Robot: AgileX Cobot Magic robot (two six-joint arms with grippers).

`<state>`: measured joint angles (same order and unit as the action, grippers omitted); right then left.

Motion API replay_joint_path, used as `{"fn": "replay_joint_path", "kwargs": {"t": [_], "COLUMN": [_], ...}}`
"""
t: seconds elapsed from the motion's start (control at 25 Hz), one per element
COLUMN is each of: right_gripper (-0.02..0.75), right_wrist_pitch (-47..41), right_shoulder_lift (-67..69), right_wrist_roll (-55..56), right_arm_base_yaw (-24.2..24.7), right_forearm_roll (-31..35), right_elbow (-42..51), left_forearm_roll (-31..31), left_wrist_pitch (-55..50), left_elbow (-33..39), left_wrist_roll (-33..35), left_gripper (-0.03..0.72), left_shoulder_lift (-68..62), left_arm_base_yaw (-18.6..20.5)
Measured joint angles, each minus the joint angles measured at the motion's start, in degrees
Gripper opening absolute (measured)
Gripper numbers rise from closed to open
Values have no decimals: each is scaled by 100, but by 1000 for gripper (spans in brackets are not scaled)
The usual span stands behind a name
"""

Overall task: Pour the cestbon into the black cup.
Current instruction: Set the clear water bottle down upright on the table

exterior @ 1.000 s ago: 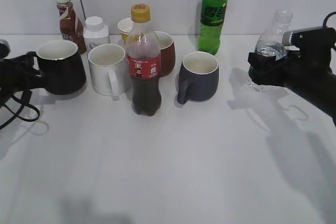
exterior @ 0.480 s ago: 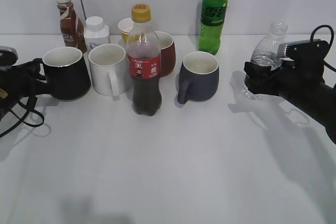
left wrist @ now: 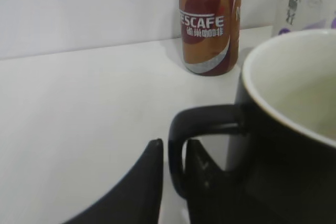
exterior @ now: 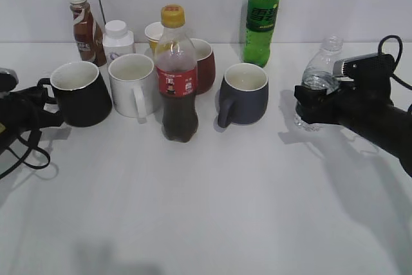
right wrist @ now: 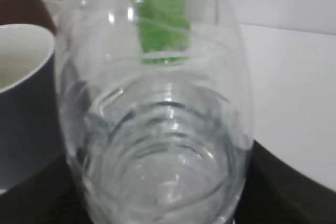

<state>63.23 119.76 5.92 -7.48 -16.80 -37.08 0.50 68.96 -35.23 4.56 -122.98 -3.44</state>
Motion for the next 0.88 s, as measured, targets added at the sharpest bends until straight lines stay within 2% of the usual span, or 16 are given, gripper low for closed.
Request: {"fn": "replay_joint_path", "kwargs": {"t": [0.2, 0.4, 0.52, 0.72, 0.88], "right_gripper": [477, 596, 637, 647, 647], "right_wrist_pitch": [0, 40, 122, 162, 12], "right_shoulder_lift": [38, 85, 85, -202, -1159], "right_wrist_roll": [0, 0, -5, -10, 24], "right_arm_base_yaw": [0, 0, 0, 0, 0], "right_forearm_roll": [-102, -102, -90, 44, 100], "right_elbow": [0, -12, -30, -30, -30], "left_forearm_roll": [0, 0, 0, 0, 0], "left_wrist_pitch": [7, 27, 22, 11, -28], "left_elbow": [160, 389, 613, 929, 1152], "left_wrist_roll": [-6, -6, -10, -10, -10], "left_gripper": [179, 198, 204, 214, 225], "left_shoulder_lift": [5, 55, 119, 623, 1452], "left_arm_base_yaw": [0, 0, 0, 0, -6]}}
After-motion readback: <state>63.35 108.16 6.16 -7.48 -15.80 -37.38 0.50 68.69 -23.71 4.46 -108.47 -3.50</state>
